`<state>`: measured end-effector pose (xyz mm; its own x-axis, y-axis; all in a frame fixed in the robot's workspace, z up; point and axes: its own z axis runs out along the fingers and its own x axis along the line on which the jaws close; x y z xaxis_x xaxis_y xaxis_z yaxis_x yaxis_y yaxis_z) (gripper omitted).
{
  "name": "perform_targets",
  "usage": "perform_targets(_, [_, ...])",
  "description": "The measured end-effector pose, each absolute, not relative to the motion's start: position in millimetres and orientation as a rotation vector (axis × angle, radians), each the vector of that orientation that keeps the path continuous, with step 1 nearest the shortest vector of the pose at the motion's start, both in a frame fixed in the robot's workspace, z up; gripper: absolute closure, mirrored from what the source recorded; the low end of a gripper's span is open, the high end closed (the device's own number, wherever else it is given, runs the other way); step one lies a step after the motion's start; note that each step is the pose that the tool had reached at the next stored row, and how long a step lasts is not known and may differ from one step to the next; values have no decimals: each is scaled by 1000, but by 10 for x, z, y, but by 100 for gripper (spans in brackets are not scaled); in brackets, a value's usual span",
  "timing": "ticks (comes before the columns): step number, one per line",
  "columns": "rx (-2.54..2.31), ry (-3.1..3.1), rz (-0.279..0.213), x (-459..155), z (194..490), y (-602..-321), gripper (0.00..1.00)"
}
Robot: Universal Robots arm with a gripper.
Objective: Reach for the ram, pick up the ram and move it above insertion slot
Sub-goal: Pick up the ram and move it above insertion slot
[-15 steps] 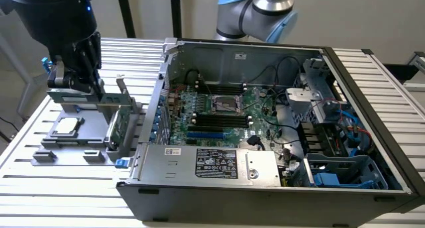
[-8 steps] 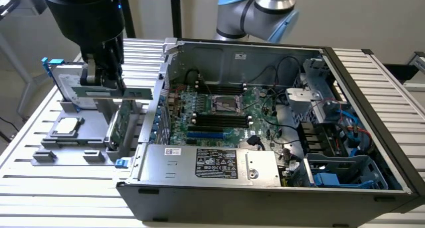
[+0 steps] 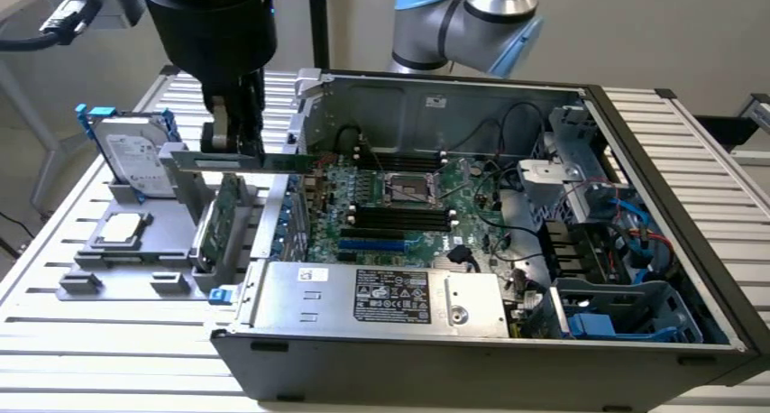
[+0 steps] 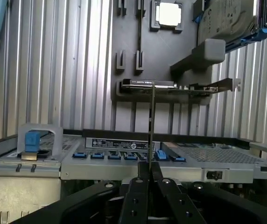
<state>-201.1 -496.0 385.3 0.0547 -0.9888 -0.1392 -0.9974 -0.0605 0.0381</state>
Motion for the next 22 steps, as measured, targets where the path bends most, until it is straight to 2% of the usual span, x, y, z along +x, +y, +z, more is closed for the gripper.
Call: perform_targets(22, [-2218, 2092, 220, -1030, 3855, -4910, 86])
